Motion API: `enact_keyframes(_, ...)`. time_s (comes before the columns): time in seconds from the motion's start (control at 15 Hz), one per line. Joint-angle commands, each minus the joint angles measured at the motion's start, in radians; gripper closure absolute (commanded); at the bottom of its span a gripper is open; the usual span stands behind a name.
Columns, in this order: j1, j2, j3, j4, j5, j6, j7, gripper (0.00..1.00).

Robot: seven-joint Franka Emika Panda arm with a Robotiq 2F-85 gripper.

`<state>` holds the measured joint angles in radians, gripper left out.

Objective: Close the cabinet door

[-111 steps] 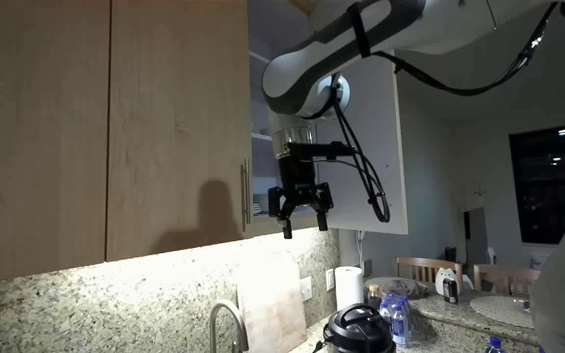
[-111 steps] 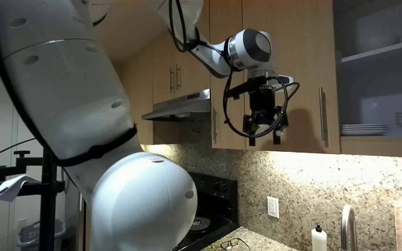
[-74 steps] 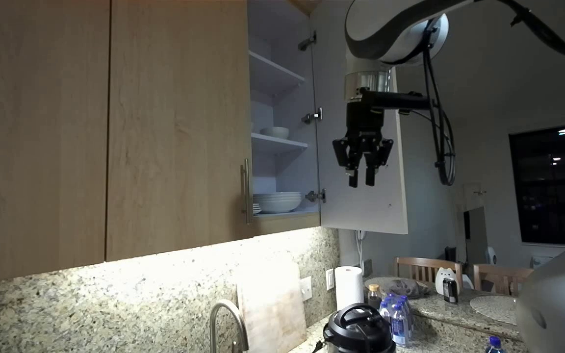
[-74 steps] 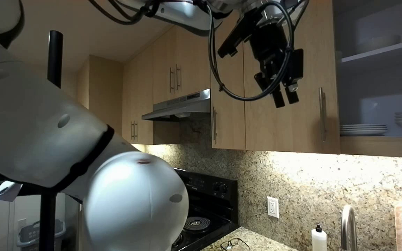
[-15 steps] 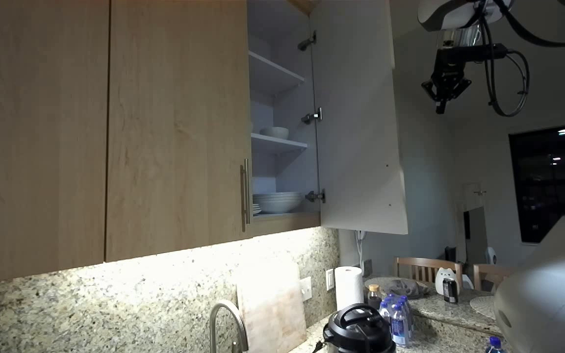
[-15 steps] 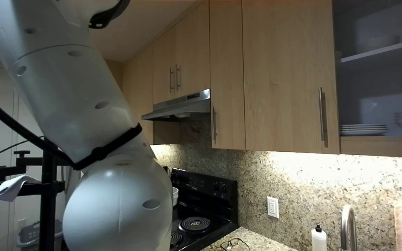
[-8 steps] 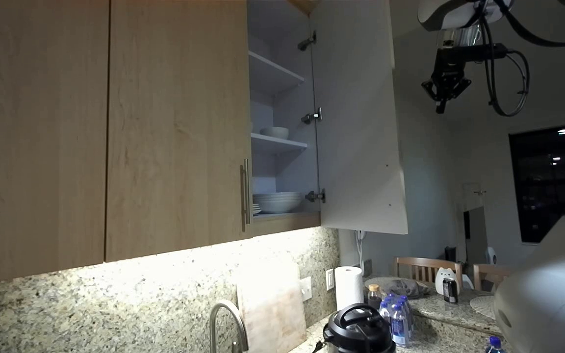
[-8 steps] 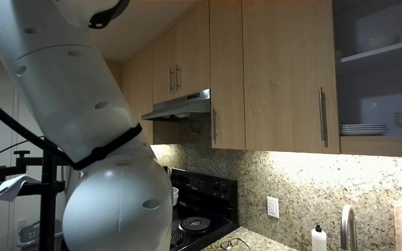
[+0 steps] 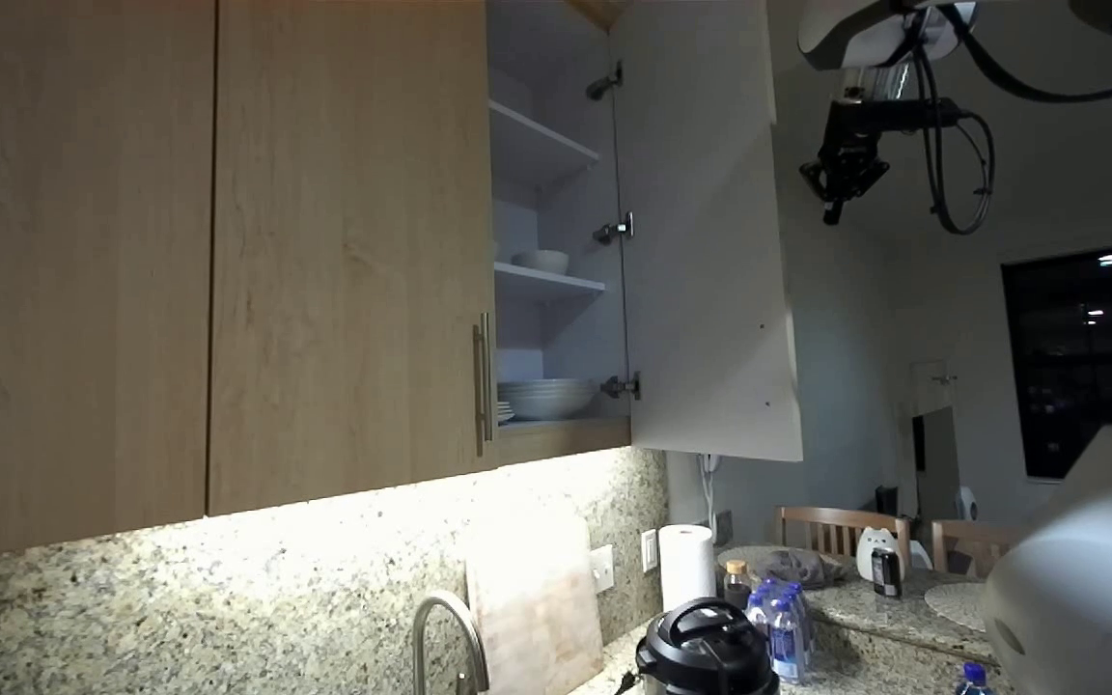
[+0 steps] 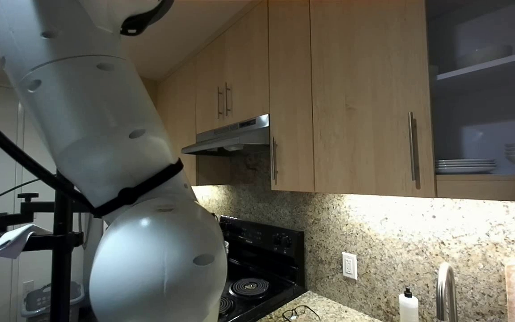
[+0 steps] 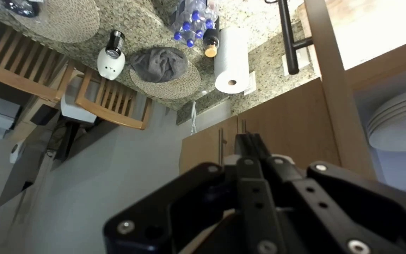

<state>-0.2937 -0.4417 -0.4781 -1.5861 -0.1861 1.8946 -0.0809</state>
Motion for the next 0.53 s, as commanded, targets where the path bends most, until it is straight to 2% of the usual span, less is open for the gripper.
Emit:
enact_keyframes(0.0,0.038,0.081,-0.038,0.063,0.082,0.039,-0.109,0.96)
enact_keyframes(0.47,0.064,0.158,-0.084,0.119,0.206,0.043,-0.288,0.96)
